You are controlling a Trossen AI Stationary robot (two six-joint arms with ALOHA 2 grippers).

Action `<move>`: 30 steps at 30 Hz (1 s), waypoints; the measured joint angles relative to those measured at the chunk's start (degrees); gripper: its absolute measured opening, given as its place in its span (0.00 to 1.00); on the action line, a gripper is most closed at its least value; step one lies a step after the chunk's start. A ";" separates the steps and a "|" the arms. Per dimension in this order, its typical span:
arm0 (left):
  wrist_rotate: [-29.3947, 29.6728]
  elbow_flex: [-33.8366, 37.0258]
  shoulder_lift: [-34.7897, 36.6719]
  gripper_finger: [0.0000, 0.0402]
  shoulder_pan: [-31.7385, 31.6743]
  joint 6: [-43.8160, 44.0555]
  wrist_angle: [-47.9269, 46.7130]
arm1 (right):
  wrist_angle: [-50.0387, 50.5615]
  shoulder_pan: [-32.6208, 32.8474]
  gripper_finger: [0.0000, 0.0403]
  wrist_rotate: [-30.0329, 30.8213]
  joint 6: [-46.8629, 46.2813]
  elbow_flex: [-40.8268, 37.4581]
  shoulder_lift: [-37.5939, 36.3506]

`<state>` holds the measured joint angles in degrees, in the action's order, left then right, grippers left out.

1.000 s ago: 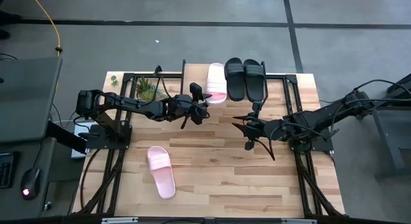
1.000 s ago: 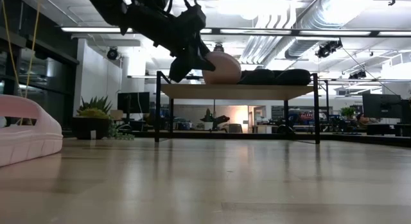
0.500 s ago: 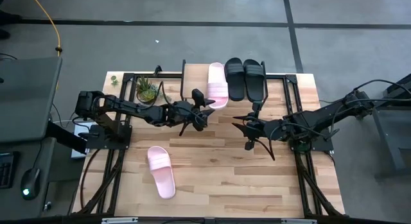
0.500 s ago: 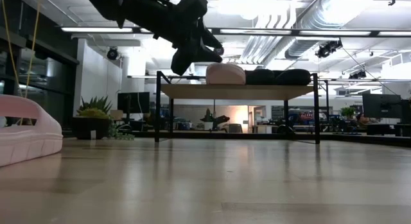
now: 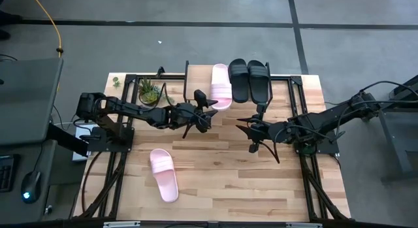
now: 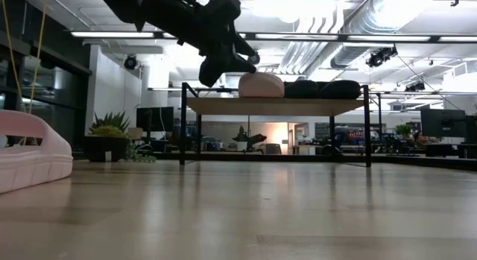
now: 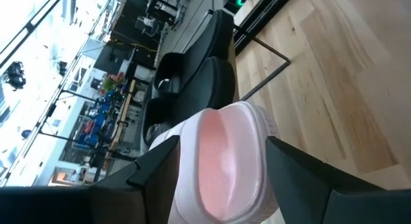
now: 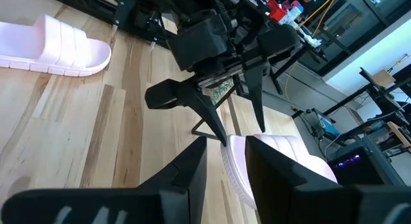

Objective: Pick and place slides into the shelf
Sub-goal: Put the right pink slipper on the shelf, then put the pink slipper on the shelf

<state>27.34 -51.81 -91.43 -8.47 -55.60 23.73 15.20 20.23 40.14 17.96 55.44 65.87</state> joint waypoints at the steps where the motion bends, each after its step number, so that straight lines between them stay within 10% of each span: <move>1: 0.06 0.00 0.21 0.53 0.03 0.26 0.03 | 0.00 0.00 0.24 0.00 0.02 0.00 0.00; 30: -2.28 -0.02 19.31 0.53 10.94 24.38 -24.59 | -2.43 0.00 0.24 -0.18 0.12 0.00 0.00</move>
<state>25.06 -51.83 -72.12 2.47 -31.22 -0.86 12.77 20.23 39.96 18.07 55.44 65.87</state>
